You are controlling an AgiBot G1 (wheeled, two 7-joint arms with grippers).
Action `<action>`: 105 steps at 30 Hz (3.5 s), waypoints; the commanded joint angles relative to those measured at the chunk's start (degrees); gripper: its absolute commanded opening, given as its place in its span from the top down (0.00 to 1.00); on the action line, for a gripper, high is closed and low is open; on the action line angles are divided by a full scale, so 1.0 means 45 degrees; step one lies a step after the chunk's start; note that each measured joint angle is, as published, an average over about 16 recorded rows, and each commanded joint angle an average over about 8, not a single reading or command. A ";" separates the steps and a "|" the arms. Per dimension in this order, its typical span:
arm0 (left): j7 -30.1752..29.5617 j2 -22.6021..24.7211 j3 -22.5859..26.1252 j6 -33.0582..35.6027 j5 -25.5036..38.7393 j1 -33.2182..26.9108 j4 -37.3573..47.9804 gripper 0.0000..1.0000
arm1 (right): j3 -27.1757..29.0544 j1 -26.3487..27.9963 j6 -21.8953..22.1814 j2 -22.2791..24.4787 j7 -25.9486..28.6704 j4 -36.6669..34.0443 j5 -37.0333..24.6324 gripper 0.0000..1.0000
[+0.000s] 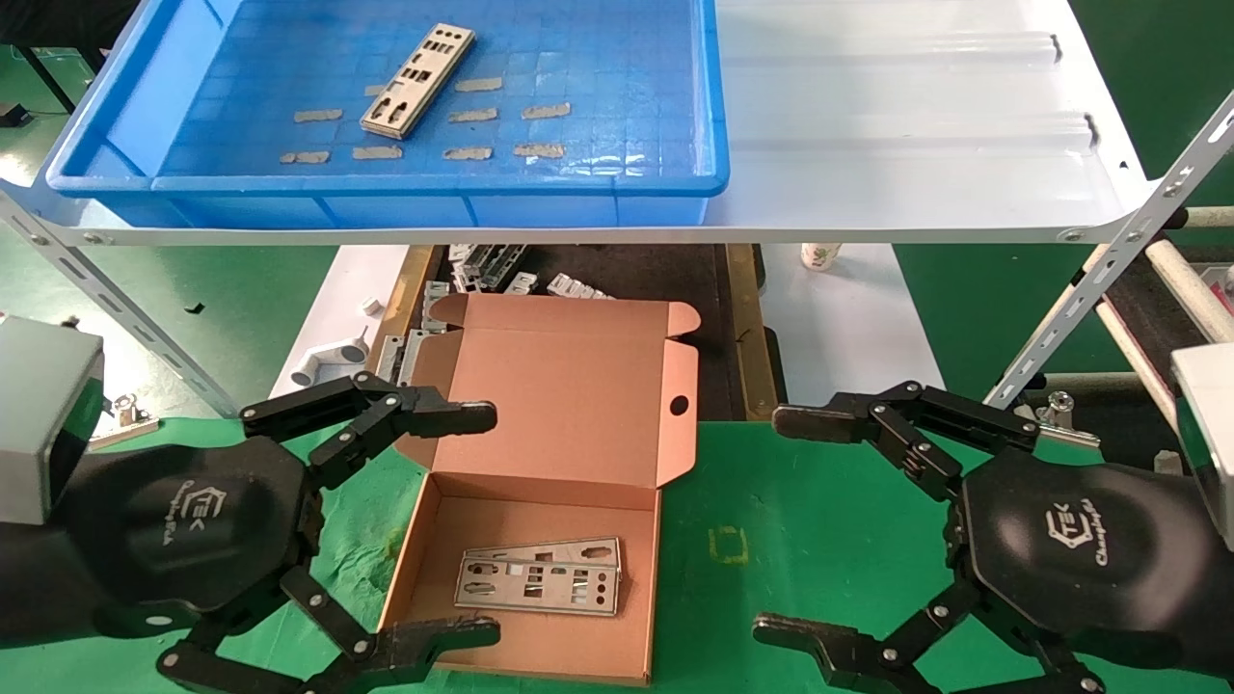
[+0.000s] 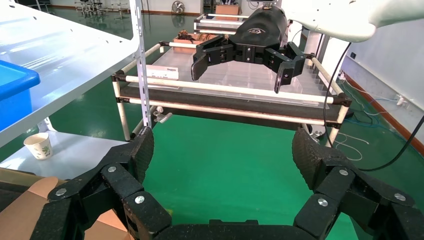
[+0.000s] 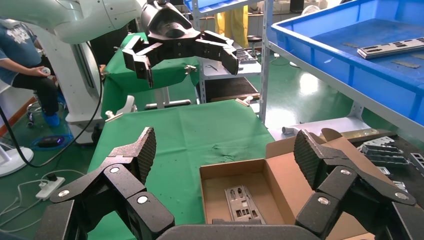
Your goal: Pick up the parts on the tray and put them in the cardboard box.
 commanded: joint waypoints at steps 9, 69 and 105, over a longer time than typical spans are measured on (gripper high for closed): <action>0.0000 0.0000 0.0000 0.0000 0.0000 0.0000 0.0000 0.00 | 0.0000 0.0000 0.0000 0.0000 0.0000 0.0000 0.0000 0.00; 0.0000 0.0000 0.0000 0.0000 -0.0002 0.0000 0.0001 0.00 | 0.0000 0.0000 0.0000 0.0000 0.0000 0.0000 -0.0002 0.00; 0.0000 0.0000 0.0000 0.0000 -0.0002 -0.0001 0.0001 0.00 | 0.0000 0.0000 0.0000 0.0000 0.0000 0.0000 -0.0002 0.00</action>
